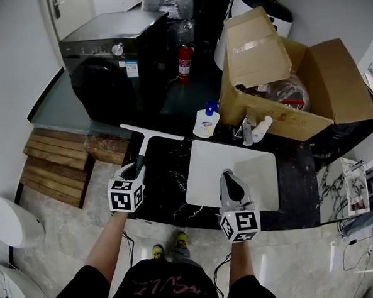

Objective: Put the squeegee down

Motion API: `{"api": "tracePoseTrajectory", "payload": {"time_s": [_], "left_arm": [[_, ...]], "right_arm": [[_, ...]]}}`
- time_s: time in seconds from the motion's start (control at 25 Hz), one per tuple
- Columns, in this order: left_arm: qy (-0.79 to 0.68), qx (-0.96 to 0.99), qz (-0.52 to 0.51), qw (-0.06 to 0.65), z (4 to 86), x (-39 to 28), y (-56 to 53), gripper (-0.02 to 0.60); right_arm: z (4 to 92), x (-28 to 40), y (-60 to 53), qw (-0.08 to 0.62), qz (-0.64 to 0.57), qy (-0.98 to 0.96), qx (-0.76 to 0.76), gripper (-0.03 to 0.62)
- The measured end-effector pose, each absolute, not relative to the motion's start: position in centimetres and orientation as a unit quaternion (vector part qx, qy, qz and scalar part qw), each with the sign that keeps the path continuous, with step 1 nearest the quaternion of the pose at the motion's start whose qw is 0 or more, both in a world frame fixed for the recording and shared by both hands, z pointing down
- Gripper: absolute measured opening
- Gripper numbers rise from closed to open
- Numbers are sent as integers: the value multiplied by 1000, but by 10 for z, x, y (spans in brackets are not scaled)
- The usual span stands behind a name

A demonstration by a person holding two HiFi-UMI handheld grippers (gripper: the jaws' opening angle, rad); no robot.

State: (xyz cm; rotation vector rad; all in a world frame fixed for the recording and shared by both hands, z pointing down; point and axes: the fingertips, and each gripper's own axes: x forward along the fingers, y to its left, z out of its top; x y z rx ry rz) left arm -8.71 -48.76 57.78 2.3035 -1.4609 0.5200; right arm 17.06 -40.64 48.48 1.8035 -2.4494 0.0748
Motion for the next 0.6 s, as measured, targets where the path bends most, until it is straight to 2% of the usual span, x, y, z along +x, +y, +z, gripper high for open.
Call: {"api": "tracePoseTrajectory", "payload": {"time_s": [0.6], "left_arm": [[-505, 800, 227, 230, 627, -70, -481, 100]], "right_arm": [[492, 183, -409, 55, 29, -802, 594, 11]]}}
